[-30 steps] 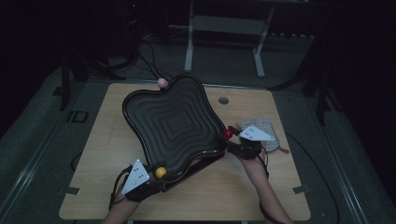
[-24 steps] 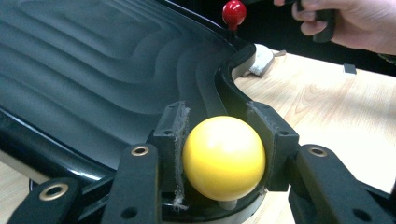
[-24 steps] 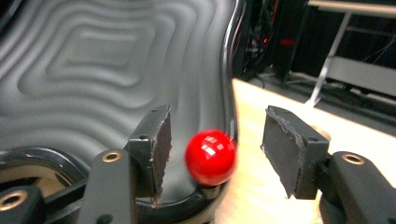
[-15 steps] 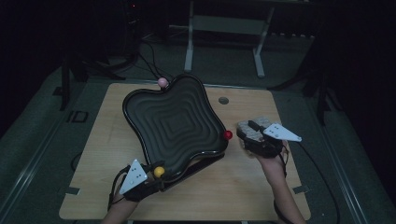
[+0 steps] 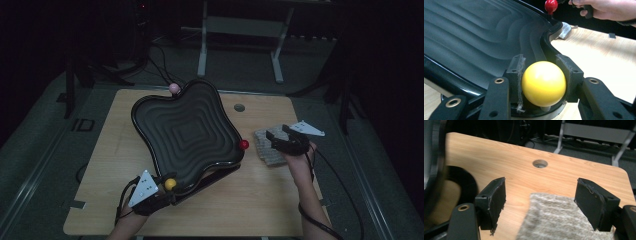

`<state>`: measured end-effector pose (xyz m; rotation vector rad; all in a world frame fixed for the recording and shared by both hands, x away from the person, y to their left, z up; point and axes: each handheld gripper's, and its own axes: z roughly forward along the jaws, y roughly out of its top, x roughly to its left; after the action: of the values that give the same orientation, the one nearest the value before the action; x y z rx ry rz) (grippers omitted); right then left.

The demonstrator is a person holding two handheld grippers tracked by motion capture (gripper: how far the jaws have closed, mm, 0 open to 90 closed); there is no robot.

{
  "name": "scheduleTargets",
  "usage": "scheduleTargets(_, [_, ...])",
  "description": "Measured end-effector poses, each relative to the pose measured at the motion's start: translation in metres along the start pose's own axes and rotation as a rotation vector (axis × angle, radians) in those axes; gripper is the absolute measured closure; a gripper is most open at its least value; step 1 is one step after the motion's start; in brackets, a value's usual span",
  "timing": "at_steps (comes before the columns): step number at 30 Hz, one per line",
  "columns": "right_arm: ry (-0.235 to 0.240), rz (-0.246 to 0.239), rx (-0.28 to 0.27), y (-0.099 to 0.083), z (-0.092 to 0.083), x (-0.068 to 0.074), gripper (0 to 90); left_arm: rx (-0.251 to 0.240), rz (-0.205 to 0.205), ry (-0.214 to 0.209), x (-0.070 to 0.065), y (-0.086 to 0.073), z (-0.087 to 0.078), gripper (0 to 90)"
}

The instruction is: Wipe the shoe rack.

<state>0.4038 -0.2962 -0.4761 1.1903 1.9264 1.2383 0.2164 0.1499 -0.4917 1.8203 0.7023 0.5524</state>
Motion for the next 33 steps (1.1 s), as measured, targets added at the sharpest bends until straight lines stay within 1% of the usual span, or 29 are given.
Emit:
scheduleTargets(4, [-0.016, 0.019, 0.027, 0.001, 0.013, -0.010, 25.1, -0.008, -0.009, -0.007, 0.001, -0.001, 0.000, 58.8])
scheduleTargets(6, [-0.024, 0.026, 0.050, -0.001, 0.023, -0.014, 24.9, -0.011, -0.010, -0.007, 0.001, -0.001, 0.000, 58.8])
scheduleTargets(8, [-0.034, 0.030, 0.084, -0.004, 0.032, -0.017, 22.5, -0.015, -0.012, -0.006, 0.001, -0.002, 0.000, 58.8])
scheduleTargets(9, [-0.042, 0.036, 0.097, -0.006, 0.037, -0.019, 20.7, -0.015, -0.012, -0.006, 0.001, -0.002, 0.000, 58.8])
scheduleTargets(11, [-0.052, 0.051, 0.121, -0.011, 0.044, -0.023, 20.6, -0.017, -0.011, -0.006, 0.001, -0.002, 0.000, 58.8])
scheduleTargets(12, [-0.060, 0.048, 0.129, -0.013, 0.046, -0.025, 20.6, -0.018, -0.013, -0.007, 0.001, -0.002, 0.000, 58.8])
scheduleTargets(15, [-0.078, 0.081, 0.161, -0.024, 0.054, -0.032, 20.6, -0.021, -0.016, -0.010, 0.001, -0.003, 0.000, 58.9])
scheduleTargets(17, [-0.083, 0.086, 0.181, -0.031, 0.059, -0.035, 19.6, -0.025, -0.015, -0.009, 0.001, -0.003, 0.000, 58.8])
scheduleTargets(19, [-0.093, 0.091, 0.196, -0.036, 0.064, -0.035, 15.1, -0.029, -0.016, -0.011, 0.001, -0.004, 0.000, 58.9])
scheduleTargets(21, [-0.097, 0.082, 0.227, -0.042, 0.071, -0.033, 10.9, -0.028, -0.013, -0.006, 0.001, -0.004, 0.000, 58.9])
scheduleTargets(23, [-0.096, 0.078, 0.268, -0.051, 0.080, -0.032, 10.1, -0.029, -0.018, -0.004, 0.000, -0.004, 0.000, 58.9])
scheduleTargets(24, [-0.109, 0.070, 0.263, -0.052, 0.081, -0.030, 10.0, -0.031, -0.023, -0.002, 0.000, -0.004, 0.000, 58.9])
scheduleTargets(26, [-0.118, 0.049, 0.272, -0.051, 0.083, -0.028, 10.1, -0.033, -0.028, 0.000, 0.000, -0.005, 0.000, 58.9])
scheduleTargets(29, [-0.111, 0.060, 0.284, -0.051, 0.084, -0.029, 12.6, -0.031, -0.032, 0.001, 0.000, -0.004, 0.000, 59.0])
scheduleTargets(32, [-0.118, 0.060, 0.284, -0.051, 0.083, -0.029, 15.5, -0.033, -0.032, 0.003, 0.000, -0.005, 0.000, 59.0])
scheduleTargets(33, [-0.119, 0.059, 0.283, -0.051, 0.082, -0.028, 18.4, -0.034, -0.031, 0.004, -0.001, -0.005, 0.000, 59.1])
